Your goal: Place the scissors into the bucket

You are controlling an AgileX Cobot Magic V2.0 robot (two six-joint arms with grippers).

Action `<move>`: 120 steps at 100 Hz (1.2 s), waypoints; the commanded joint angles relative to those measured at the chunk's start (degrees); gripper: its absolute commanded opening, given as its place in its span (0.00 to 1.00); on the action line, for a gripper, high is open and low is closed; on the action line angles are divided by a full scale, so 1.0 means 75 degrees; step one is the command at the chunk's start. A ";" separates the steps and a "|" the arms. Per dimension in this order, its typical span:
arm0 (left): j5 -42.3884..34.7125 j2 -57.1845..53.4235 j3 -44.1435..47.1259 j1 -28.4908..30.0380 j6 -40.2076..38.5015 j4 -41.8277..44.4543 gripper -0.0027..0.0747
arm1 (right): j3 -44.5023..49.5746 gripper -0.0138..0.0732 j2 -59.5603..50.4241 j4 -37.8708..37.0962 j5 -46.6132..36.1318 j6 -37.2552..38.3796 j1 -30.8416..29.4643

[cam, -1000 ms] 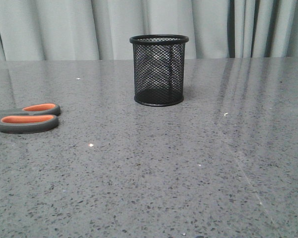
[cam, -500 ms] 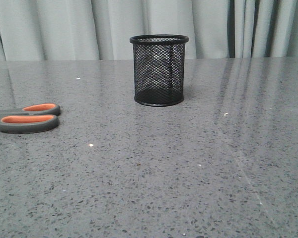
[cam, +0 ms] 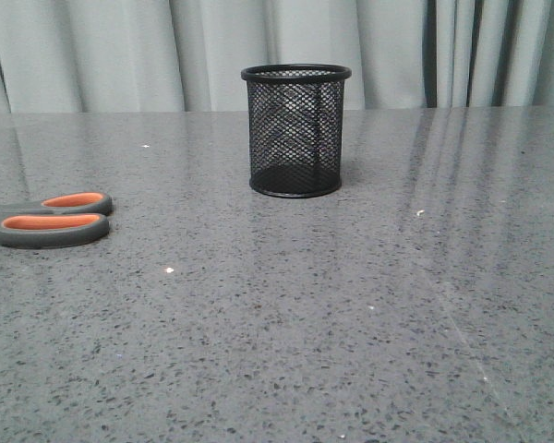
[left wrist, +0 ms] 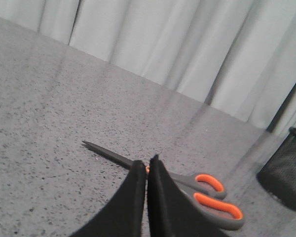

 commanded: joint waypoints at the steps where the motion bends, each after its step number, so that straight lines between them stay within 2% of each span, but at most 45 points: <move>1: -0.0607 -0.0209 0.0282 0.0005 -0.0071 -0.1086 0.01 | 0.0037 0.11 -0.0170 0.0749 -0.0944 -0.0048 -0.0037; 12: -0.0625 -0.0209 0.0181 0.0005 -0.0071 -0.2223 0.01 | -0.0098 0.11 -0.0170 0.1826 -0.1267 -0.0048 -0.0037; 27: -0.0272 -0.0194 -0.0560 0.0005 0.0132 -0.2170 0.01 | -0.0914 0.11 -0.0118 0.1805 -0.0515 -0.0048 -0.0037; 38: 0.0175 0.0092 -0.1514 0.0005 0.0369 -0.1352 0.01 | -0.1843 0.11 0.0301 0.1330 0.0193 -0.0048 -0.0037; 60: 0.2582 0.1930 -0.4421 0.0005 0.0602 0.1232 0.01 | -0.3909 0.11 0.2255 0.0420 0.1761 -0.0075 -0.0037; 75: 0.4023 0.3499 -0.5987 0.0005 0.0698 0.2049 0.01 | -0.5334 0.11 0.3809 0.0267 0.3175 -0.0764 -0.0037; 84: 0.4843 0.4240 -0.6653 -0.0072 0.1416 0.2064 0.01 | -0.5927 0.11 0.4498 0.0267 0.3954 -0.1269 -0.0021; 91: 0.5055 0.4695 -0.6968 -0.0504 0.1580 0.2078 0.01 | -0.6322 0.11 0.4948 0.0267 0.4459 -0.1742 0.0023; 97: 0.5177 0.5037 -0.7149 -0.1171 0.1859 0.2281 0.01 | -0.6597 0.11 0.5286 0.0267 0.4844 -0.2102 0.0107; 110: 0.6113 0.5922 -0.7565 -0.2519 0.2022 0.3995 0.01 | -0.7091 0.11 0.5848 0.0267 0.5396 -0.2833 0.0558; 120: 0.6910 0.6549 -0.7802 -0.3235 0.2022 0.5170 0.01 | -0.7254 0.11 0.6208 0.0267 0.5534 -0.3139 0.0922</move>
